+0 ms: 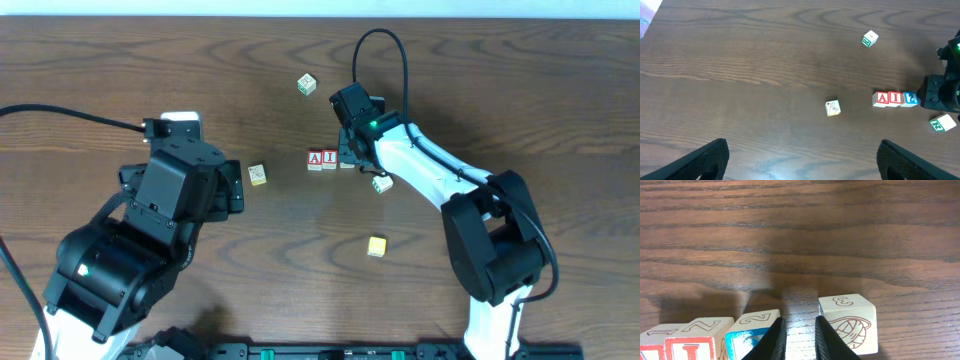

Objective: Spell out Ai2

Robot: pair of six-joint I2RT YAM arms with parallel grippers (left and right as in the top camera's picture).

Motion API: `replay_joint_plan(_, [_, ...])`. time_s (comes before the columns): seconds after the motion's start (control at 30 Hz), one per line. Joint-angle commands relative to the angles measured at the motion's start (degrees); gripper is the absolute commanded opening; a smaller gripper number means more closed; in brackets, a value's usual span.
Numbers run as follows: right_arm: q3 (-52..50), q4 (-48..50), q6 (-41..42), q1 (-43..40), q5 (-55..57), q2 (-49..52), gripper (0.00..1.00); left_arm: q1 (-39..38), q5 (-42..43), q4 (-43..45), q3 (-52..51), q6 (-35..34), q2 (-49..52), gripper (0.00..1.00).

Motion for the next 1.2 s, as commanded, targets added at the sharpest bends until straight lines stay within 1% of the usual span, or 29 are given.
replay_joint_plan(0.0, [-0.5,-0.1,0.5,0.5,0.0,-1.3,0.2,0.2,-1.2,0.0,0.3,-0.7,0.0,0.95])
replay_joint_plan(0.33, [-0.5,-0.5,1.5,0.5,-1.3,-1.3,0.2,0.2,-1.2,0.1,0.3,-0.7,0.0,0.95])
replay_joint_plan(0.63, [-0.5,-0.5,1.6,0.5,-1.3,-1.3,0.24,0.2,-1.2,0.1,0.3,-0.7,0.0,0.95])
replay_joint_plan(0.87, [-0.5,-0.5,1.6,0.5,-1.3,-1.3,0.23,0.2,-1.2,0.1,0.3,-0.7,0.0,0.95])
replay_joint_plan(1.17, [-0.5,-0.5,1.6,0.5,-1.3,-1.3,0.28,0.2,-1.2,0.1,0.3,-0.7,0.0,0.95])
